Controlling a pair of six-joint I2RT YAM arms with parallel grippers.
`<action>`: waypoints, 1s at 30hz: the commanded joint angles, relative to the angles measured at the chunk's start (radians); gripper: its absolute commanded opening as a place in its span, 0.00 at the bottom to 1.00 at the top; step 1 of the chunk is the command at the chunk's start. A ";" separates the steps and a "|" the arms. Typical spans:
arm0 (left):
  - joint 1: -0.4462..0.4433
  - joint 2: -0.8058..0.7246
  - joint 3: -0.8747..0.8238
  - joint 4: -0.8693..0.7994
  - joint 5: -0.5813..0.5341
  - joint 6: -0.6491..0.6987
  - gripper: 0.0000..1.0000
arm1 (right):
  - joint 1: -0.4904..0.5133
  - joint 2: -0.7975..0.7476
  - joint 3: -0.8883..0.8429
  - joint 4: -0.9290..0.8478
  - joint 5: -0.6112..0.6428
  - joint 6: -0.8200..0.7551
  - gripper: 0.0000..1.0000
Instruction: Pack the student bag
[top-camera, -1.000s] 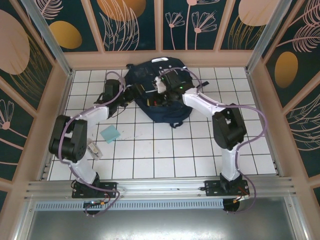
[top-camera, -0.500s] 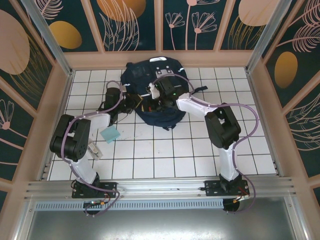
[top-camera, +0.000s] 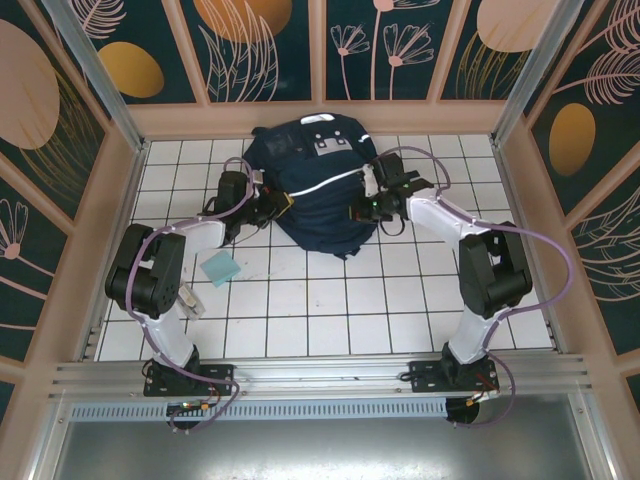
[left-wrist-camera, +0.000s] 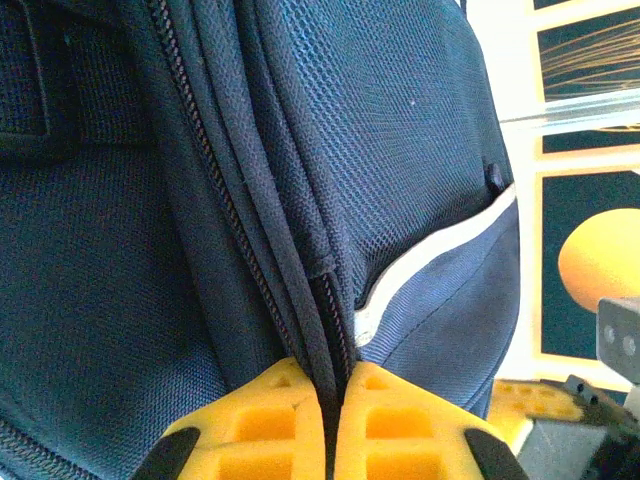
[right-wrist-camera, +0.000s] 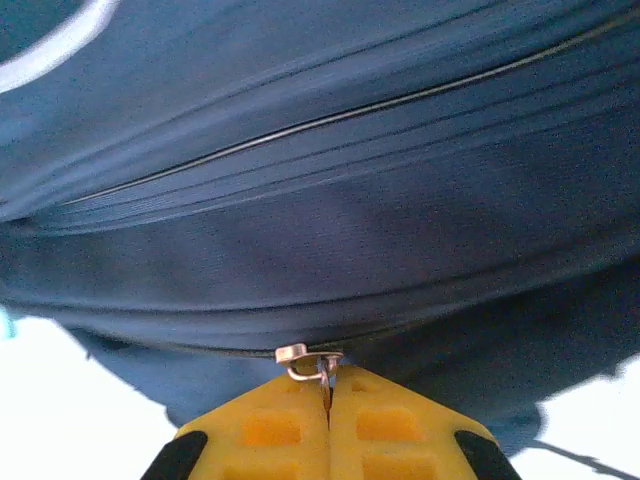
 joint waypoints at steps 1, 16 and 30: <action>0.032 -0.056 0.030 -0.076 -0.067 0.094 0.00 | -0.043 0.018 0.063 -0.062 0.427 -0.089 0.00; 0.127 0.012 0.214 -0.267 -0.160 0.270 0.00 | 0.109 -0.042 -0.023 0.098 0.147 -0.274 0.00; 0.174 -0.147 0.261 -0.426 -0.294 0.237 0.84 | 0.274 0.102 0.085 0.418 -0.274 -0.108 0.00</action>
